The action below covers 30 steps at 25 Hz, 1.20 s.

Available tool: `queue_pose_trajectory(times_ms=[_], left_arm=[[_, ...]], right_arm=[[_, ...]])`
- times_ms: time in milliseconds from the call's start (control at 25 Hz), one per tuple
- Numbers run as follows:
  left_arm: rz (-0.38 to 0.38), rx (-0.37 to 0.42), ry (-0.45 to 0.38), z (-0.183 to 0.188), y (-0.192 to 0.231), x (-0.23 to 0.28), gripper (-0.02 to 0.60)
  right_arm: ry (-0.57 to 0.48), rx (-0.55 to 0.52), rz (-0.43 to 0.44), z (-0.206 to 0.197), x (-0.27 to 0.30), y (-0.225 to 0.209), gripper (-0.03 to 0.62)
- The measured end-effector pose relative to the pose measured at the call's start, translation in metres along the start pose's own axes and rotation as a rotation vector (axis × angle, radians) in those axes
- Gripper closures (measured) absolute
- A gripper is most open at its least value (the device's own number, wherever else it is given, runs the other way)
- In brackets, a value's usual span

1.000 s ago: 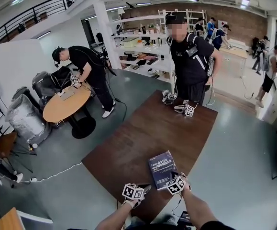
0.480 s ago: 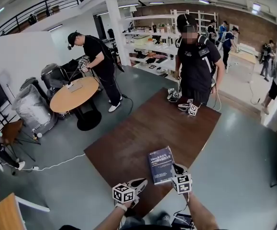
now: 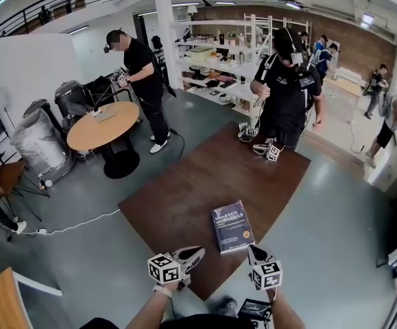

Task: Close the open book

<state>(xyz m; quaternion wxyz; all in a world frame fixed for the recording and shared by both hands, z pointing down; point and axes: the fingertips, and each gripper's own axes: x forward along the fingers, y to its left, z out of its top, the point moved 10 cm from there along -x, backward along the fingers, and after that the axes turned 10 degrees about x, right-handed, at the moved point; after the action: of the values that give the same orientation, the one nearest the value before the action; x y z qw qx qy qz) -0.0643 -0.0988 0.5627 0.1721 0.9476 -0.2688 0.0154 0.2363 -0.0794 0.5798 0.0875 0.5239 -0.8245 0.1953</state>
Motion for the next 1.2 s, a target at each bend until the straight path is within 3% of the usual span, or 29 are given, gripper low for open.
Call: queue_pose_trajectory(times_ms=[120,400,640,760,880,1000,1200], left_arm=[[-0.036,0.023,-0.039,0.005,-0.002,-0.028,0.578],[-0.029,0.08,-0.11,0.007,-0.003,-0.128,0.578],[-0.155,0.15,-0.198,0.005,-0.022,-0.195,0.578],[-0.187,0.198,-0.161,0.005,-0.039,-0.217,0.578],[-0.224,0.261,-0.14,0.002,-0.058,-0.231,0.578],[-0.246,0.266,-0.162,0.003,-0.074,-0.245,0.578],[-0.283,0.299,-0.156,0.005,-0.095,-0.27,0.578]], right_arm=[[-0.022,0.008,-0.001,-0.003,-0.013,0.031,0.608],[-0.103,0.045,-0.037,-0.006,-0.045,0.119,0.608],[-0.151,0.058,-0.091,-0.022,-0.089,0.191,0.608],[-0.133,0.061,-0.115,-0.026,-0.119,0.227,0.608],[-0.178,0.054,-0.129,-0.035,-0.147,0.248,0.608],[-0.236,0.078,-0.133,-0.045,-0.163,0.254,0.608],[-0.234,0.088,-0.125,-0.052,-0.169,0.278,0.608]])
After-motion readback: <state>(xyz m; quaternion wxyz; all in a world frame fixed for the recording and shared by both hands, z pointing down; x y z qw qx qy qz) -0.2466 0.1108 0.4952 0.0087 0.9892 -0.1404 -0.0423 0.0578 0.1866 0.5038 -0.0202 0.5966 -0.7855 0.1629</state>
